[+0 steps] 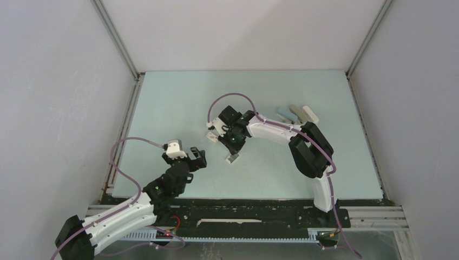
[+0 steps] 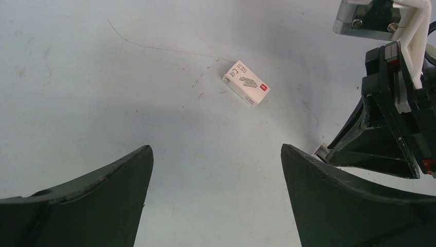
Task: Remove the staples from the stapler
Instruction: Place the staple in the staple box.
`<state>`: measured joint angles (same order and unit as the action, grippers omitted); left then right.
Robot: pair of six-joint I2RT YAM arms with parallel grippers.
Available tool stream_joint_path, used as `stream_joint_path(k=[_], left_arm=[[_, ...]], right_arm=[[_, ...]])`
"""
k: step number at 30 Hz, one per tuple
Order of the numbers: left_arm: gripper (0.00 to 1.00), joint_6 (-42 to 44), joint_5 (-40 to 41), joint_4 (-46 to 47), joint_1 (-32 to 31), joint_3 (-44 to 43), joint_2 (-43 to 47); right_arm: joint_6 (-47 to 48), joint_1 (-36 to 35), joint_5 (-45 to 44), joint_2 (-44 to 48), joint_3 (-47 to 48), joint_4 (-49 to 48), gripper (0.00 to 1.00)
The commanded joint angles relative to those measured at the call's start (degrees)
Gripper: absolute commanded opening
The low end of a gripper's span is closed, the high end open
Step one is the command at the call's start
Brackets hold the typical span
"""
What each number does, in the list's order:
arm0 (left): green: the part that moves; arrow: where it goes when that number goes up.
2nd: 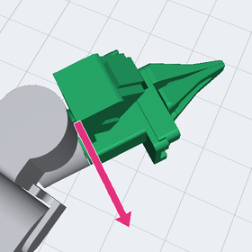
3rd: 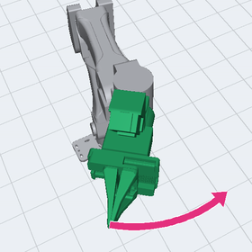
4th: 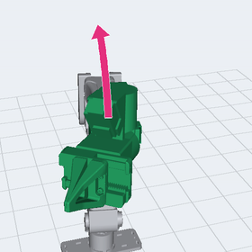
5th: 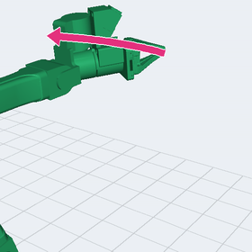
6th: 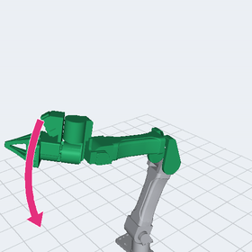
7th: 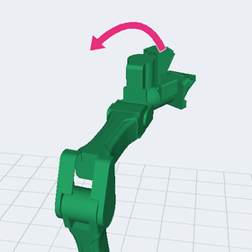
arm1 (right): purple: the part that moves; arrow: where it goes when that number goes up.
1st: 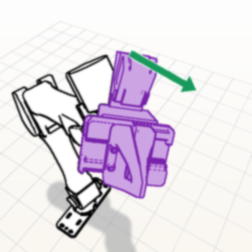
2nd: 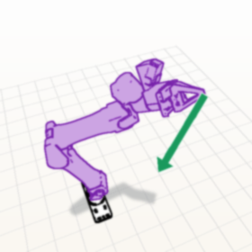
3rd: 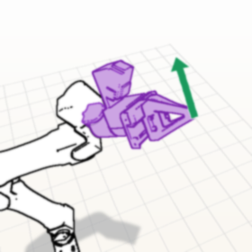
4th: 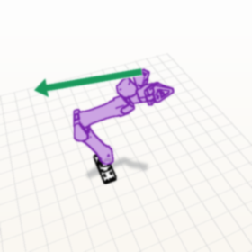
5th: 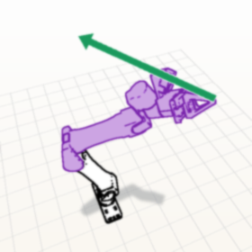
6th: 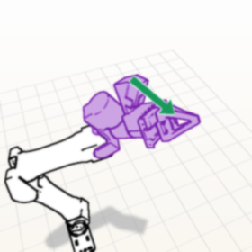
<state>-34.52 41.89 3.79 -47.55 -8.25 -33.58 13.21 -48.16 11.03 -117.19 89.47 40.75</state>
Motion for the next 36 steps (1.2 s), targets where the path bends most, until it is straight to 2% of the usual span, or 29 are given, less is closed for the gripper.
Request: stream_joint_path(k=[1, 17, 36], left_arm=[[1.00, -0.3, 1.9, 2.2, 0.0, 1.3, 0.3], [1.00, -0.3, 1.9, 2.2, 0.0, 1.3, 0.3], [1.00, -0.3, 1.9, 2.2, -0.1, 1.4, 0.6]], right_arm=[[0.8, -0.7, -0.5, -0.4, 2.4, 0.0, 0.26], [0.9, -0.6, -0.6, -1.3, 2.8, 0.4, 0.27], [0.8, -0.8, 0.5, -0.8, 3.5, 1.6, 0.33]])
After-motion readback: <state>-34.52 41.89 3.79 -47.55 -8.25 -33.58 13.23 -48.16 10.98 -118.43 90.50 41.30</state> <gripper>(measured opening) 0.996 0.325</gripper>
